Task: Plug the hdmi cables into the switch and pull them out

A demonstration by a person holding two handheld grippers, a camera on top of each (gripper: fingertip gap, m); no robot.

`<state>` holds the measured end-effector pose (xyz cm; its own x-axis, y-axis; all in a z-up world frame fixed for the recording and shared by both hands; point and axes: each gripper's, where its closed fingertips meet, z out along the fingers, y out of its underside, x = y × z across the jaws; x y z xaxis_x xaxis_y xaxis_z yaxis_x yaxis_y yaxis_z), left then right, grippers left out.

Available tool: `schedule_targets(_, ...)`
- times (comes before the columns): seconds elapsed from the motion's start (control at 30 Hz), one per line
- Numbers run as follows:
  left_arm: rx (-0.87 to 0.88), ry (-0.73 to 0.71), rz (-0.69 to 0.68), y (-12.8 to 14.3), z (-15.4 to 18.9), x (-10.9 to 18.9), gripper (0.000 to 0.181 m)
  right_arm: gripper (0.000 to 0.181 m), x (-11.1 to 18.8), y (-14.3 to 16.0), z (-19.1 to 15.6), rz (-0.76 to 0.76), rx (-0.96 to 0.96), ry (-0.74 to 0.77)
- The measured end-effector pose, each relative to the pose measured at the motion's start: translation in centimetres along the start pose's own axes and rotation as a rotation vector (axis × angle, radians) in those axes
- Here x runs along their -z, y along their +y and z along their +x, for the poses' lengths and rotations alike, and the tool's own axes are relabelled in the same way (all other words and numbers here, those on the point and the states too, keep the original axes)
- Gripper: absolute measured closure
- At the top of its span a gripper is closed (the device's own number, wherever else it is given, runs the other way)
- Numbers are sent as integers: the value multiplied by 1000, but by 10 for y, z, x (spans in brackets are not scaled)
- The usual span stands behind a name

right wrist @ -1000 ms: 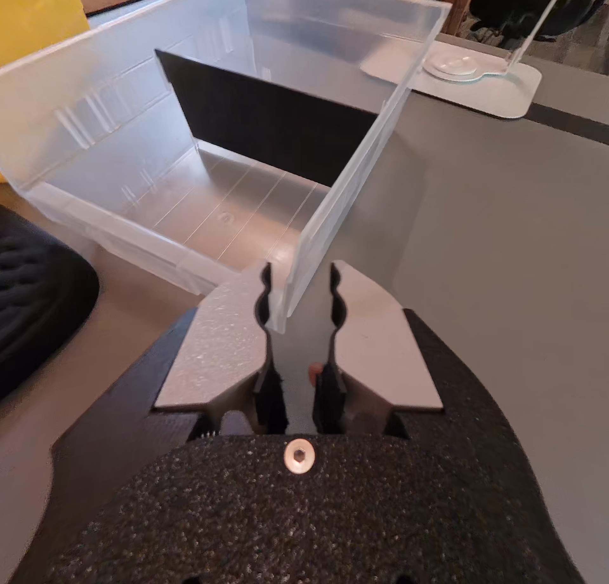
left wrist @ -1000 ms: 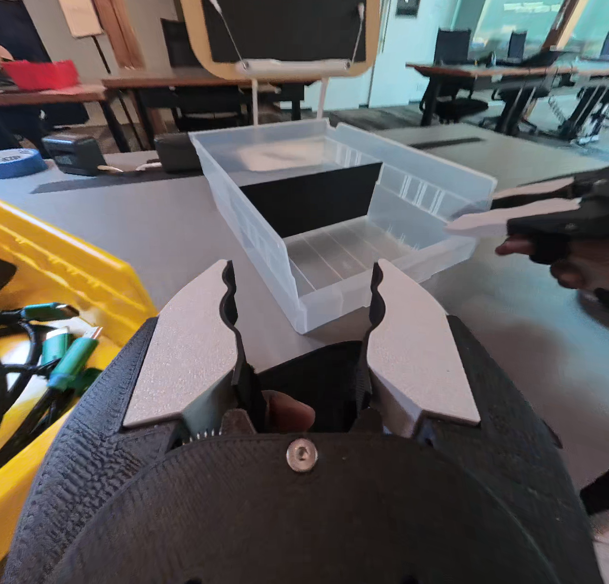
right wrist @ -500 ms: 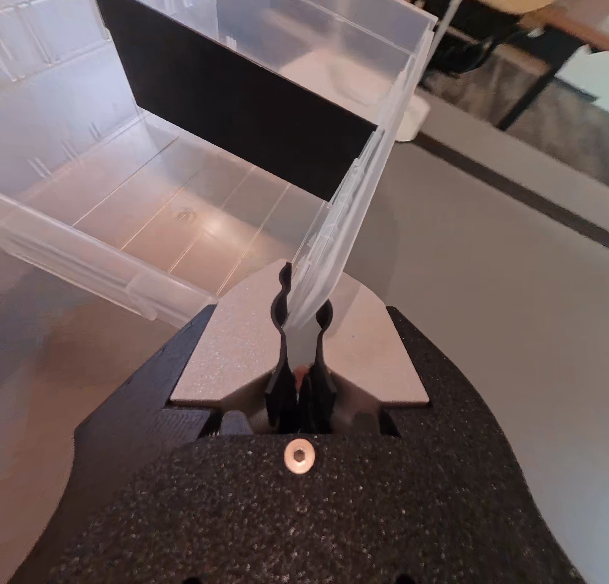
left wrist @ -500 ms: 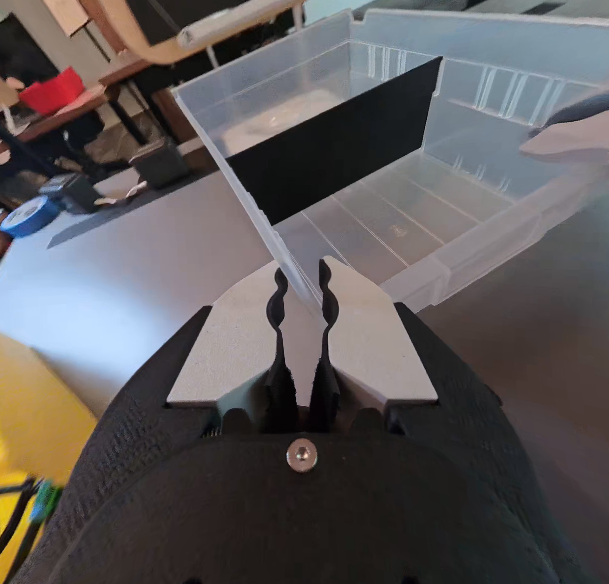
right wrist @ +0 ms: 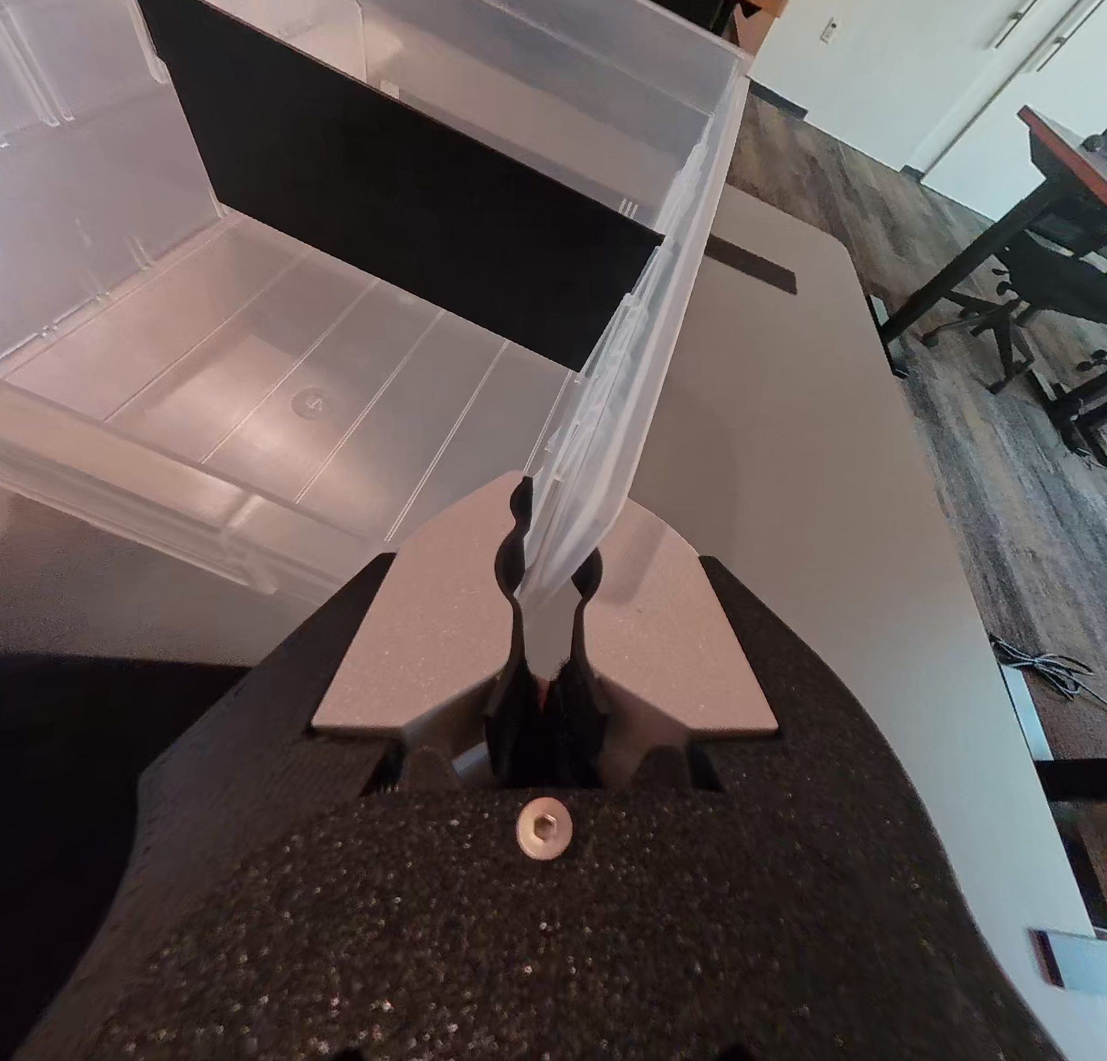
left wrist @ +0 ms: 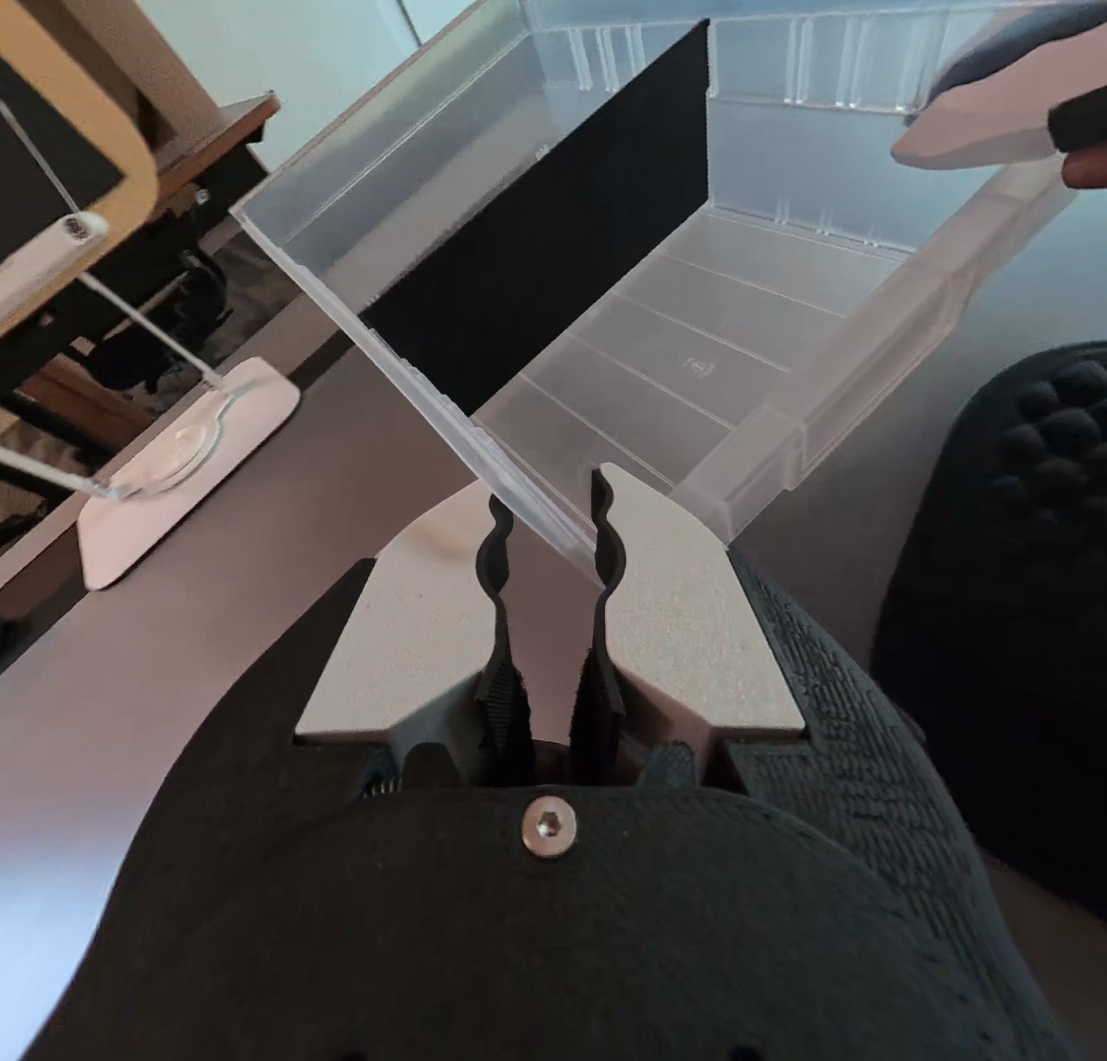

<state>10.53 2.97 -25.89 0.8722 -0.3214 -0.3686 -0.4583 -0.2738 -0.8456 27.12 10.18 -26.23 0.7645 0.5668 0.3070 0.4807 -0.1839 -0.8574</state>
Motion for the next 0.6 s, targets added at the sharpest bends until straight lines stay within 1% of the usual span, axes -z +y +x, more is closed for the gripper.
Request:
schedule_targets(0.2, -33, 57, -28, 1, 28, -24, 155, 171, -4, 35, 21, -20, -38, 14)
schedule_targets(0.3, 32, 149, -10, 2, 37, -29, 151, 170, -10, 45, 27, -23, -57, 18)
schedule_targets(0.33, 60, 200, 8, 0, 38, -26, 144, 170, -10, 45, 28, -9, -70, 0)
schedule_targets(0.37, 81, 229, 23, -2, 36, -21, 121, 167, -10, 44, 27, 3, -80, -31)
schedule_targets(0.4, 92, 235, 32, -4, 30, -13, 99, 149, -8, 40, 31, 18, -110, -37)
schedule_targets(0.43, 102, 223, 55, -5, 21, -2, 83, 124, -3, 35, 37, 41, -147, -28)
schedule_targets(0.47, 121, 181, 94, -7, 5, 11, 75, 106, 3, 28, 43, 70, -179, -12)
schedule_targets(0.5, 146, 114, 146, -9, -15, 28, 72, 94, 11, 18, 51, 109, -206, 20)
schedule_targets(0.53, 174, 14, 199, -8, -42, 48, 72, 84, 21, 5, 58, 165, -228, 67)
schedule_targets(0.57, 201, -116, 241, -2, -73, 70, 72, 80, 31, -12, 60, 242, -233, 107)
schedule_targets(0.6, 223, -259, 262, 10, -105, 95, 73, 80, 42, -30, 58, 329, -224, 135)
